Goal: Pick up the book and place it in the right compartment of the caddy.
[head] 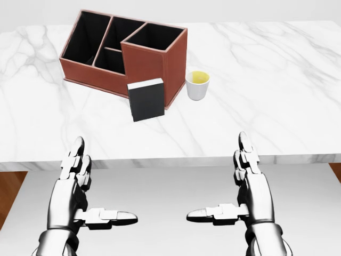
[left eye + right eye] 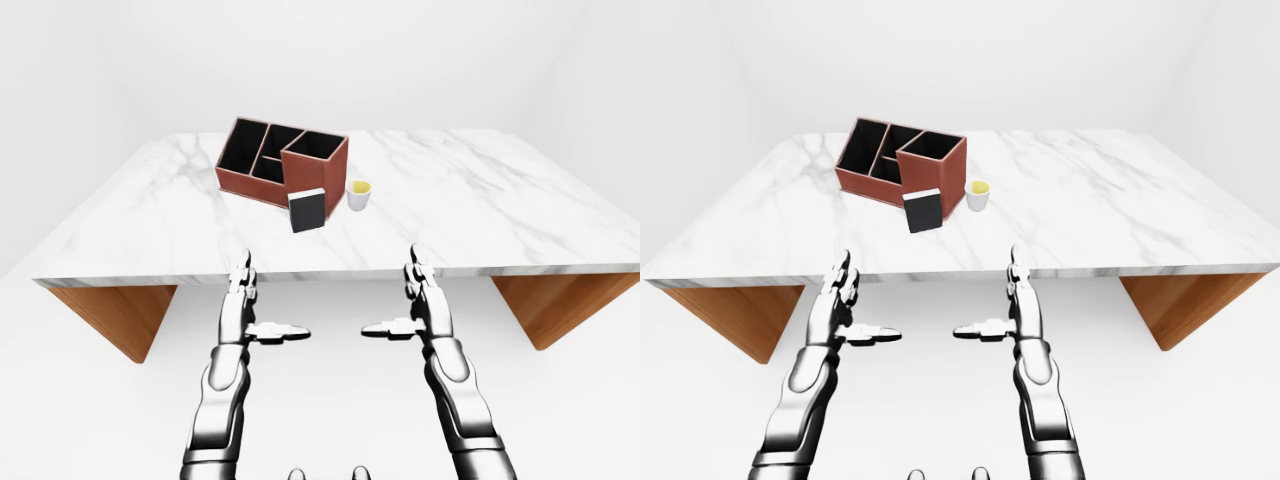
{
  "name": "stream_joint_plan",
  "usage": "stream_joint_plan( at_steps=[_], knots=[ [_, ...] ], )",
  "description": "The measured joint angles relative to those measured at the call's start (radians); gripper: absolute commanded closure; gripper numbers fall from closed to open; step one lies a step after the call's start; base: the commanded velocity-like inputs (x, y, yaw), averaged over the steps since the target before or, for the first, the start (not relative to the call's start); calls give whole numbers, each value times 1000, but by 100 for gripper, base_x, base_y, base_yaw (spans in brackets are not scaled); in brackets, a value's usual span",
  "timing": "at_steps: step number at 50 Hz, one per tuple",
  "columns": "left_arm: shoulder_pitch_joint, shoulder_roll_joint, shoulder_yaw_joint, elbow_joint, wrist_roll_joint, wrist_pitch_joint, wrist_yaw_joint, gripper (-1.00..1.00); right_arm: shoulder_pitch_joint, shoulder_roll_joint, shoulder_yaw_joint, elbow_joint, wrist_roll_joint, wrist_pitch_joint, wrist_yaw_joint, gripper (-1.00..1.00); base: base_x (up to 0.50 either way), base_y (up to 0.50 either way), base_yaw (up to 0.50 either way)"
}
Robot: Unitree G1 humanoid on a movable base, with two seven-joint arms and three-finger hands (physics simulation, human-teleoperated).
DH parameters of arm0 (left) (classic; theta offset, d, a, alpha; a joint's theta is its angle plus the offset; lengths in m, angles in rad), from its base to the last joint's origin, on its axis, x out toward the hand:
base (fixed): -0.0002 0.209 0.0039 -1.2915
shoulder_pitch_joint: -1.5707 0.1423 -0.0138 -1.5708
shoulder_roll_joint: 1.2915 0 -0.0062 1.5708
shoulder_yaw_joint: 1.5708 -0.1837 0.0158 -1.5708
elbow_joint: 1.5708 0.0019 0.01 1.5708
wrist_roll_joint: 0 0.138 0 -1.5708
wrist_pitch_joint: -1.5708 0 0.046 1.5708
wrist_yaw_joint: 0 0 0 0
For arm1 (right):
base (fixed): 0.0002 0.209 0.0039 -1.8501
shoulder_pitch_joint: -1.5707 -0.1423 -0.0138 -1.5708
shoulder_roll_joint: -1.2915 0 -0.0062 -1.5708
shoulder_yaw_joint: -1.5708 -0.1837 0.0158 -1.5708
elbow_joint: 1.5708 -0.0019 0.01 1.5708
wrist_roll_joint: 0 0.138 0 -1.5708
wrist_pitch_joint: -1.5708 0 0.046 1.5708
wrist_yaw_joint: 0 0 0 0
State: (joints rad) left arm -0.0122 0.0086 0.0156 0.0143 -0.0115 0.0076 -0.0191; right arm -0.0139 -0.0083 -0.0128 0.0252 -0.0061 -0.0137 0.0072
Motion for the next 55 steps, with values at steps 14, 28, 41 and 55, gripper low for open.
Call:
stream_joint_plan(
  at_steps=[14, 28, 41, 55],
  knots=[
    [-22, 11, 16, 14, -11, 24, -29, -100, -46, -16, -18, 76, -23, -44, 5, -100, 0, 4, 0],
    [-41, 13, 22, 79, 0, -18, -33, -100, -77, -26, -18, 129, -70, -74, -10, -100, 0, 50, 0],
    [-47, 29, 25, 93, 4, -34, -36, -100, -90, -17, -19, 152, -80, -74, -10, -100, 0, 27, 0],
    [-82, 38, 42, 90, -5, -43, -49, -100, -99, -33, -13, 81, -117, -31, 28, -100, 0, 0, 0]
  ],
)
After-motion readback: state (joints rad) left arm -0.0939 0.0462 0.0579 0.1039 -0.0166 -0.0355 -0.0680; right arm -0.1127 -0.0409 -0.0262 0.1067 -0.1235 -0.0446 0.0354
